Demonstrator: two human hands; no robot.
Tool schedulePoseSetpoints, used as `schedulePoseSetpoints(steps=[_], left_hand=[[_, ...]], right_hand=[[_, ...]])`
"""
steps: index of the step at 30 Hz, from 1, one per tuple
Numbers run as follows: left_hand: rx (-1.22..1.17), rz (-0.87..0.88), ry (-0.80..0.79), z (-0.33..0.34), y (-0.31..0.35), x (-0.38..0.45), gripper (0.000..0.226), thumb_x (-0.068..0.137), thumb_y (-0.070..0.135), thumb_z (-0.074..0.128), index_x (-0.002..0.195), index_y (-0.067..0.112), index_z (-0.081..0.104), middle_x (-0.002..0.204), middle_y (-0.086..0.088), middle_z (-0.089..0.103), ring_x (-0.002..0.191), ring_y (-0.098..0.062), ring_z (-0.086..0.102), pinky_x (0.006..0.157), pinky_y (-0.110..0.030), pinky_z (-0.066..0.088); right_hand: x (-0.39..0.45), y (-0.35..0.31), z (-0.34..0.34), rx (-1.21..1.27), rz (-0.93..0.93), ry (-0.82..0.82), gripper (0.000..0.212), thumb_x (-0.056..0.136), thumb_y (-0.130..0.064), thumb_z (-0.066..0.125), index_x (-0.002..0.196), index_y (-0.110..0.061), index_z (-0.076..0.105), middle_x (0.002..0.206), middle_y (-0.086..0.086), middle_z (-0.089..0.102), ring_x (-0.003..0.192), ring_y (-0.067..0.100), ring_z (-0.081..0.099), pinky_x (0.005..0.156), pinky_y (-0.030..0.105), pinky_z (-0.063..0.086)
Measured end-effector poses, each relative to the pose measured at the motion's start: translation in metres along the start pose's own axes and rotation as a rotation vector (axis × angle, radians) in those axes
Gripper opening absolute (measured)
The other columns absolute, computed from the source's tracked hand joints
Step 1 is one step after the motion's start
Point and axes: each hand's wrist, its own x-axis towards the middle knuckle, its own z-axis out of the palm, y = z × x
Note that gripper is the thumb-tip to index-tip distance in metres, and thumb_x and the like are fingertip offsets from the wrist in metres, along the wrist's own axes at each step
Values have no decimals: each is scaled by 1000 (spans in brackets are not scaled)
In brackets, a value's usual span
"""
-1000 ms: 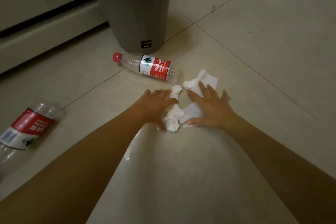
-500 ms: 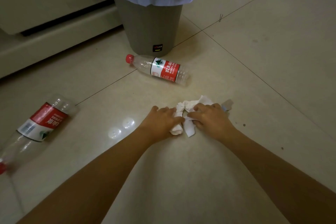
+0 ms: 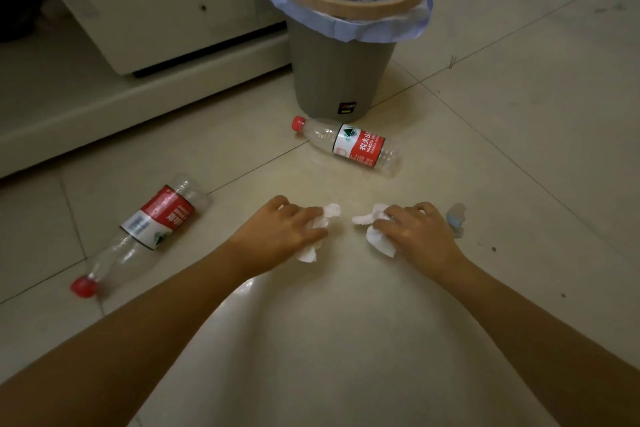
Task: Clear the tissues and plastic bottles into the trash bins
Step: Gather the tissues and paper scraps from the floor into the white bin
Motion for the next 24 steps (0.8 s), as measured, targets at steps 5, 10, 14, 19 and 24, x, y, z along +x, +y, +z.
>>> schedulePoseSetpoints(steps=[5,10,14,19,24], left_hand=[[17,-51,42,-8,-9,-19,53,58,20,89,107,16,70,118,-17,65,81,-32,69,71,-41,54],[12,-20,65,3,26,28,60,48,24,93,103,17,70,113,-17,66,79,-30,69,69,-40,52],[-23,-2,85,13,57,83,65,45,21,93,105,17,70,112,-17,66,77,-31,69,69,-40,54],[-50,58,84,22,69,102,63,47,20,92,106,16,70,112,-19,66,80,-32,69,70,-41,54],[-42,69,61,28,62,101,63,47,21,92,106,17,70,115,-18,65,82,-32,69,70,-42,55]], right_hand=[[-26,31,-10,-117,224,83,21,64,-10,73,83,-19,70,86,4,69,56,24,63,64,35,45],[-53,45,2,-170,298,53,21,73,-16,53,83,-20,71,87,5,68,59,27,63,69,41,47],[-63,52,19,-93,374,-7,26,79,-24,53,98,-22,72,105,11,65,108,40,60,87,57,39],[-68,55,25,115,622,-162,57,74,-61,55,124,-33,55,148,13,36,137,41,31,98,66,34],[-63,63,30,208,870,-436,92,63,-86,50,140,-58,10,157,-3,-23,145,34,-12,107,66,11]])
